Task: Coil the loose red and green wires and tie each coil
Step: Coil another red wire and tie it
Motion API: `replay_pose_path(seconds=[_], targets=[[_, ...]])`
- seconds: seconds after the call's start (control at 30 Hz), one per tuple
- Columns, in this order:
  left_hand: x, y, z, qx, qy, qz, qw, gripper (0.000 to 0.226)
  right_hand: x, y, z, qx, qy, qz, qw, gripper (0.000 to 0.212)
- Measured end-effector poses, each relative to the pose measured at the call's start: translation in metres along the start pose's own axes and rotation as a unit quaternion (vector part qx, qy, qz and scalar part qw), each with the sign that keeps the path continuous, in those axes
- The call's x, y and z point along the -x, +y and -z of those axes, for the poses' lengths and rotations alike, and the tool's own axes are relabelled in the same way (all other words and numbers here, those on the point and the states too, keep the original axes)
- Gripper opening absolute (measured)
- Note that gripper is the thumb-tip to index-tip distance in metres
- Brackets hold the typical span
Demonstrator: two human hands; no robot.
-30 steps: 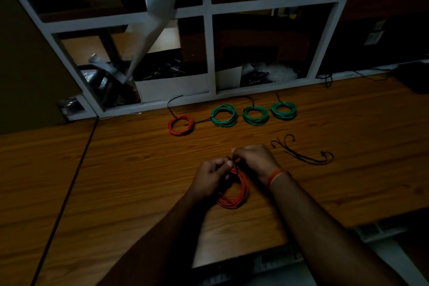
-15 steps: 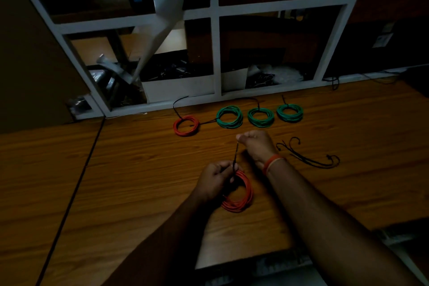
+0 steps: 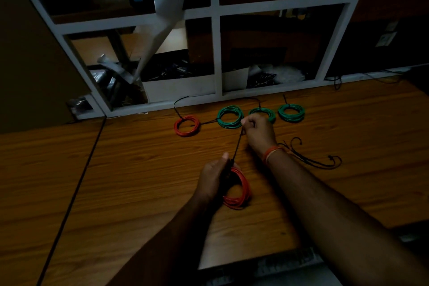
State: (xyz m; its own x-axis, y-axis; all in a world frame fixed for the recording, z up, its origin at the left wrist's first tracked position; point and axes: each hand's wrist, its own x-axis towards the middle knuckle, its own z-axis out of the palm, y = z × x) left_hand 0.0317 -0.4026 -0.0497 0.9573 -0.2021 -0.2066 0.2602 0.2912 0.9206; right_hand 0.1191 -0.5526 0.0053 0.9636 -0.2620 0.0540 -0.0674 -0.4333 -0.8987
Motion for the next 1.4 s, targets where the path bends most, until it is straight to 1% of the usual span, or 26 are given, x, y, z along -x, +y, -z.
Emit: replay_pose_path(seconds=[0.07,0.17,0.23,0.3,0.4,0.5,0.57,0.67,0.77,0.97,1.03,1.1,1.2,1.27,1.4], targets=[[-0.001,-0.001,-0.002,-0.031,-0.001,-0.013,0.999,0.041,0.002,0.0,0.001,-0.014,0.005,0.0,1.0,0.014],[-0.005,-0.002,0.001,-0.042,0.015,-0.008,0.999,0.024,0.008,-0.002,0.0,-0.022,-0.004,0.019,1.0,0.015],[-0.007,-0.003,0.003,-0.039,0.002,-0.009,0.999,0.018,0.009,-0.004,0.0,-0.007,0.004,0.043,0.999,0.014],[-0.005,-0.006,0.002,-0.056,-0.008,-0.021,0.998,0.019,0.005,-0.006,0.003,0.004,0.034,0.059,0.998,0.011],[0.0,-0.008,0.001,-0.08,-0.005,-0.031,0.996,0.018,-0.002,-0.014,0.011,0.002,0.076,0.059,0.995,0.009],[0.003,-0.007,0.001,-0.098,-0.007,-0.036,0.995,0.019,-0.001,-0.021,0.013,0.027,0.1,0.103,0.989,0.007],[0.003,-0.004,0.0,-0.091,-0.001,-0.033,0.995,0.022,0.001,-0.026,0.011,0.029,0.113,0.129,0.985,0.007],[0.005,-0.005,0.001,-0.08,0.009,-0.033,0.996,0.023,0.005,-0.029,0.005,0.012,0.122,0.138,0.983,0.006],[0.004,-0.007,0.003,-0.081,0.026,-0.029,0.996,0.023,0.008,-0.027,0.004,-0.04,0.094,0.121,0.987,0.006],[0.001,-0.009,0.005,-0.086,0.039,-0.028,0.995,0.023,0.029,-0.011,0.016,-0.098,-0.012,0.112,0.989,0.01],[-0.001,-0.01,0.003,-0.065,0.046,-0.026,0.996,0.023,0.041,0.003,0.017,-0.092,-0.027,0.097,0.991,0.009],[-0.002,-0.01,0.003,-0.05,0.055,-0.027,0.997,0.022,0.054,0.018,0.014,-0.073,-0.036,0.061,0.995,0.009],[-0.001,-0.008,0.003,-0.014,0.066,-0.033,0.997,0.021,0.075,0.036,0.008,-0.047,-0.049,0.027,0.997,0.013],[-0.002,-0.007,0.005,0.007,0.086,-0.031,0.996,0.021,0.085,0.043,0.005,-0.045,-0.07,0.019,0.996,0.016],[0.0,0.002,0.016,0.038,0.138,-0.026,0.989,0.02,0.095,0.044,-0.005,-0.051,-0.119,0.01,0.991,0.012]])
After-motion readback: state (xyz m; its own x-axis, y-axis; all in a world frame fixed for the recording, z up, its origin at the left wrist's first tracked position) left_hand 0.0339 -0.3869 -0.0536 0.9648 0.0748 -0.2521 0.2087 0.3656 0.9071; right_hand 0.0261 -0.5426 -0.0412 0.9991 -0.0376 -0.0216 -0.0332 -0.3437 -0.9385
